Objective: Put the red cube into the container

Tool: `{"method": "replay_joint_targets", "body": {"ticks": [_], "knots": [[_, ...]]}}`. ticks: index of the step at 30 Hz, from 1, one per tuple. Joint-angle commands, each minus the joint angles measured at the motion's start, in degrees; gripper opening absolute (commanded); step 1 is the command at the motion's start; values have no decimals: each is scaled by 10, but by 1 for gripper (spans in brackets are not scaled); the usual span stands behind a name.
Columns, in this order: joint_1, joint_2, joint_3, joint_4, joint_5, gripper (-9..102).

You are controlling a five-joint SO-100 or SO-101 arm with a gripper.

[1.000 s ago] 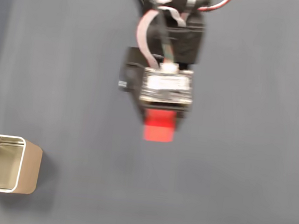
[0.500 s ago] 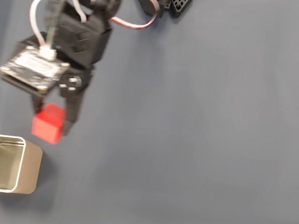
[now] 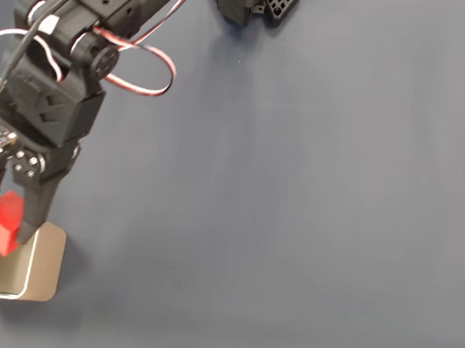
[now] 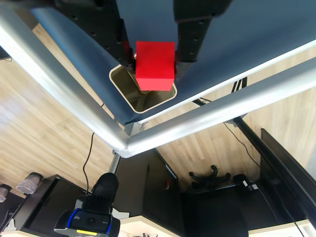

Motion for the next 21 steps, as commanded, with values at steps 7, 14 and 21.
{"method": "replay_joint_targets", "body": {"ticks": [7, 14, 21], "knots": [[29, -53, -108, -24, 11, 1], [37, -92, -133, -25, 5, 1], [37, -112, -133, -33, 11, 2]]}}
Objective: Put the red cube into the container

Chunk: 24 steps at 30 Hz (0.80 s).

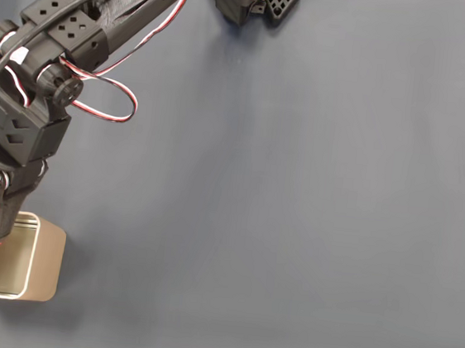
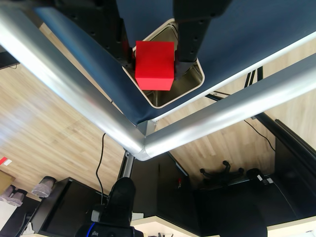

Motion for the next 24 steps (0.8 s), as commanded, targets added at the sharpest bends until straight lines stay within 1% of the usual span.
{"method": "replay_joint_targets", "body": {"ticks": [1, 13, 24], "knots": [[3, 7, -36, -13, 6, 2], [-3, -1, -36, -19, 13, 3], [-4, 0, -27, -31, 39, 21]]}}
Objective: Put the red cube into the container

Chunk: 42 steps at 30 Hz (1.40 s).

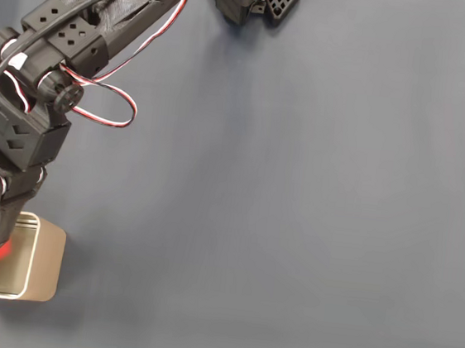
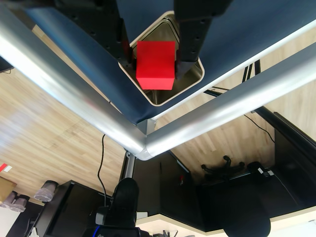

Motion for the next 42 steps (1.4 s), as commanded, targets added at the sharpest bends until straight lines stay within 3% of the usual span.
{"method": "replay_joint_targets", "body": {"ticks": [1, 14, 31, 35, 42], "knots": [[-4, 9, -25, -12, 5, 23], [-5, 12, -25, -9, -4, 43], [2, 6, -34, -14, 3, 44], [1, 6, -35, -12, -7, 36], [-13, 38, -10, -15, -12, 8]]}}
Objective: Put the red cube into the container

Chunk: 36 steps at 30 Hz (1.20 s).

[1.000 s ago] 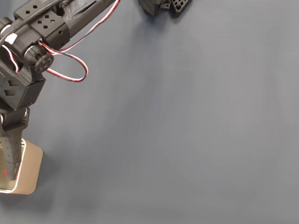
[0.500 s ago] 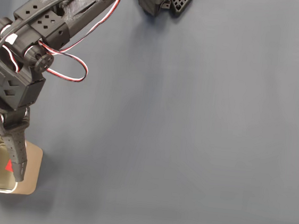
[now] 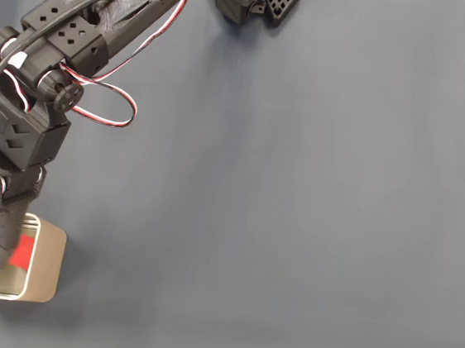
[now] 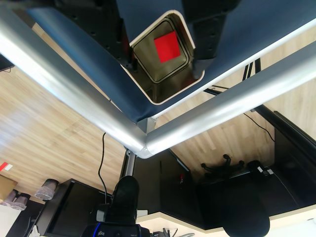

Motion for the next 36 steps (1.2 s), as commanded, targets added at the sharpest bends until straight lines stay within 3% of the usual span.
{"method": "replay_joint_targets", "body": {"ticks": [1, 9, 25, 36], "knots": [[-18, 54, 7, -11, -11, 5], [-103, 249, 237, -3, 7, 0], [-300, 724, 906, -146, -18, 0], [-294, 1078, 1298, -152, -93, 0]]}}
